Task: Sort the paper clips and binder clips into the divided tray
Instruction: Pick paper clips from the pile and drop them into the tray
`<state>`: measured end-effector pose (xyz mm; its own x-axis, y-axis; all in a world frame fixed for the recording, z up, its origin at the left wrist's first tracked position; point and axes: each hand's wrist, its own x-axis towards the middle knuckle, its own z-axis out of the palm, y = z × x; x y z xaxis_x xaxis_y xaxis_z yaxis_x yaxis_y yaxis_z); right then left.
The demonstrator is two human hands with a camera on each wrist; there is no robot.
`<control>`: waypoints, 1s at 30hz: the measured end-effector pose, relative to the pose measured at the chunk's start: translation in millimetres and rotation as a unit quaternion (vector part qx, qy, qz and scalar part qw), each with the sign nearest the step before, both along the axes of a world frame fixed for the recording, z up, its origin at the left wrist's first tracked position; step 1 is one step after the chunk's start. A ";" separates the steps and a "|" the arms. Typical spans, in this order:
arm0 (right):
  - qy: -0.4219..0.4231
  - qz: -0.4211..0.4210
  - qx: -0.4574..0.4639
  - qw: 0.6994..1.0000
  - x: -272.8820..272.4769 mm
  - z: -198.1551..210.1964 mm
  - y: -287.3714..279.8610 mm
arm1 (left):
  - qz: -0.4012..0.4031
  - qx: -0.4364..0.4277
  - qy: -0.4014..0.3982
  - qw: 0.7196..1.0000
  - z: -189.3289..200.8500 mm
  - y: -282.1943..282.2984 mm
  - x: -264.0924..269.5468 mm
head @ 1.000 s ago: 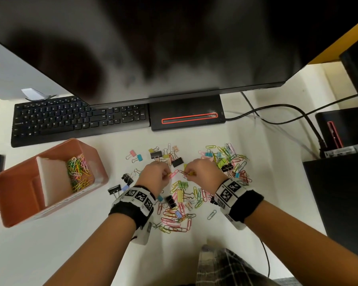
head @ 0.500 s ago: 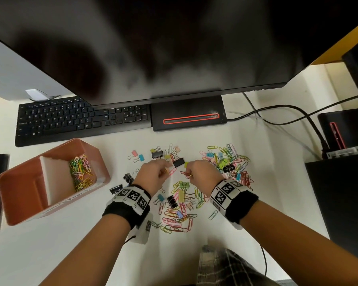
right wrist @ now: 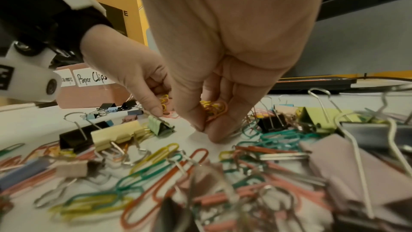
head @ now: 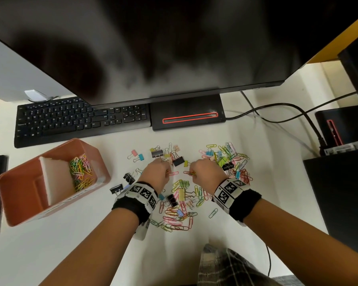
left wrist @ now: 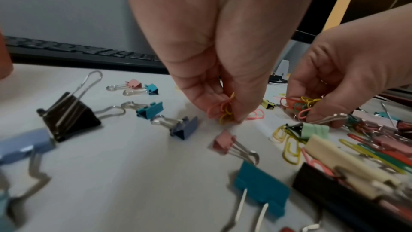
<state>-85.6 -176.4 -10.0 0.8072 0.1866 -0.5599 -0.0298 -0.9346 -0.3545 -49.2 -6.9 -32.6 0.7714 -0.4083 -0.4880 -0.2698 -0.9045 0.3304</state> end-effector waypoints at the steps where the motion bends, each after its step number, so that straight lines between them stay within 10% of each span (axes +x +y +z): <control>1: 0.000 -0.006 0.007 1.000 -0.5 0.4 -1.3 | -0.005 0.003 0.007 1.000 2.7 -0.1 0.4; 13: -0.145 0.052 0.178 0.972 45.5 101.5 132.5 | 0.302 -0.106 -0.157 0.934 140.6 141.0 24.1; 20: -0.069 -0.023 0.271 0.960 63.8 87.2 244.1 | 0.372 -0.106 -0.036 0.921 111.7 209.4 32.1; 26: -0.137 -0.071 0.308 0.939 42.0 75.5 190.2 | 0.305 -0.173 -0.106 0.931 127.3 178.5 19.6; 30: -0.170 -0.148 0.067 0.972 29.4 39.4 90.0 | 0.261 -0.261 -0.073 0.926 112.7 116.9 5.5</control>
